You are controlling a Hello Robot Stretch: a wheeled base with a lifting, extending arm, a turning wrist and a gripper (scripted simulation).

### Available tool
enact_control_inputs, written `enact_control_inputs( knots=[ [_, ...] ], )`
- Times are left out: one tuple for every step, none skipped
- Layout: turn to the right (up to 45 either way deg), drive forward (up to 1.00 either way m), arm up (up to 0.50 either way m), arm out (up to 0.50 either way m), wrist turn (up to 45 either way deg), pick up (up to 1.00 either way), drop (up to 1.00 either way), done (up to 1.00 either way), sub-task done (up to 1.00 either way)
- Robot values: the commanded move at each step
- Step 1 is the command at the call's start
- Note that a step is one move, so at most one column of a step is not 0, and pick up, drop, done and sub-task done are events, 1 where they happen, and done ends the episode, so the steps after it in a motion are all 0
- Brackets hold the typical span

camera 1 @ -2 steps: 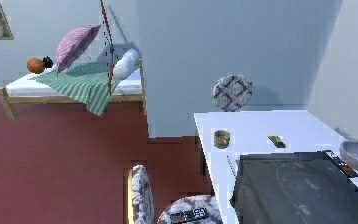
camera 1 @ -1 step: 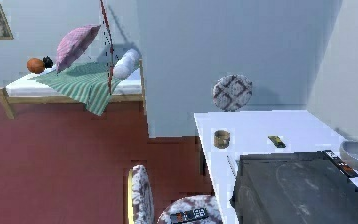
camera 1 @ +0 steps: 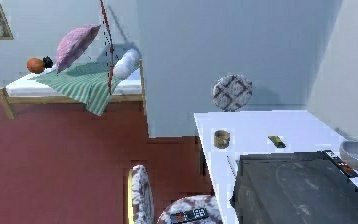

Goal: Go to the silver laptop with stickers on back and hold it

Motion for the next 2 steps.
enact_control_inputs(
  knots=[
    [0.0,0.0,0.0,0.0,45.0,0.0,0.0,0.0,0.0],
    [0.0,0.0,0.0,0.0,45.0,0.0,0.0,0.0,0.0]
  ],
)
